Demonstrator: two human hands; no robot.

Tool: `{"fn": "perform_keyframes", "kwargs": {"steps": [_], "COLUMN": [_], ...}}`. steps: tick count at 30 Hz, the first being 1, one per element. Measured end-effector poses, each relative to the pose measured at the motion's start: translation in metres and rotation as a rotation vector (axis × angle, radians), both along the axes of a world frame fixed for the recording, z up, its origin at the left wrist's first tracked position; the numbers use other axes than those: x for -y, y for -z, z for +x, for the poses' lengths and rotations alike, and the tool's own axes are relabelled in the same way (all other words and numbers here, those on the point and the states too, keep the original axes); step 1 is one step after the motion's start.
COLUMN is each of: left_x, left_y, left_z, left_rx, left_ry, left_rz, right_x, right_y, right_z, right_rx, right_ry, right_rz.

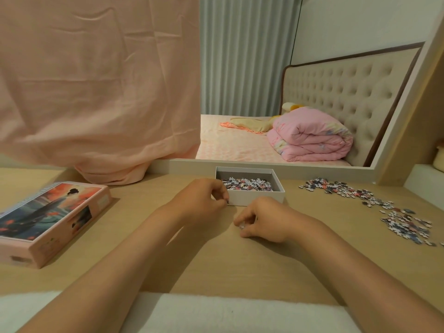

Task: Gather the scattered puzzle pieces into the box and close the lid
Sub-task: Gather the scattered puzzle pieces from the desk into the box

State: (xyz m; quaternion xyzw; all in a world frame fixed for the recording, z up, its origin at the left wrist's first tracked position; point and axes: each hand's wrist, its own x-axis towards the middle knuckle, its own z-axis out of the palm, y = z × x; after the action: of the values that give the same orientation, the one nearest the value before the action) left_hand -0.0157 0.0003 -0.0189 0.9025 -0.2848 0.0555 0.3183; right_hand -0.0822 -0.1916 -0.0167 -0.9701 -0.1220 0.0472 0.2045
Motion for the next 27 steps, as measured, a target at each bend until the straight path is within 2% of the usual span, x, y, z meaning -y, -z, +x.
{"fn": "perform_keyframes", "kwargs": {"steps": [7,9,12,14,16,21,24,27], "left_x": [0.006,0.011,0.02,0.028,0.034,0.037,0.035,0.035], "left_y": [-0.008,-0.011,-0.009,-0.003,0.005,0.017,0.022,0.026], "left_z": [0.013,0.02,0.031,0.037,0.042,0.051,0.051,0.05], "left_rx": [0.135,0.136,0.124,0.127,0.165,0.27,0.286,0.327], "left_ry": [-0.068,-0.093,-0.106,-0.104,-0.104,-0.08,-0.05,-0.021], "left_rz": [-0.055,-0.091,-0.09,-0.074,-0.044,0.022,0.019,0.082], "right_x": [0.0,0.003,0.013,0.02,0.025,0.036,0.036,0.029], "right_y": [-0.004,-0.007,-0.019,-0.025,-0.024,-0.009,-0.017,-0.024], "right_z": [0.003,0.005,0.017,0.028,0.038,0.048,0.046,0.031], "right_rx": [-0.019,-0.009,0.212,0.376,0.445,0.398,0.384,0.07], "right_ry": [0.01,0.039,0.203,0.313,0.371,0.356,0.214,0.048], "right_rz": [-0.033,0.055,0.28,0.326,0.298,0.107,0.133,0.122]}}
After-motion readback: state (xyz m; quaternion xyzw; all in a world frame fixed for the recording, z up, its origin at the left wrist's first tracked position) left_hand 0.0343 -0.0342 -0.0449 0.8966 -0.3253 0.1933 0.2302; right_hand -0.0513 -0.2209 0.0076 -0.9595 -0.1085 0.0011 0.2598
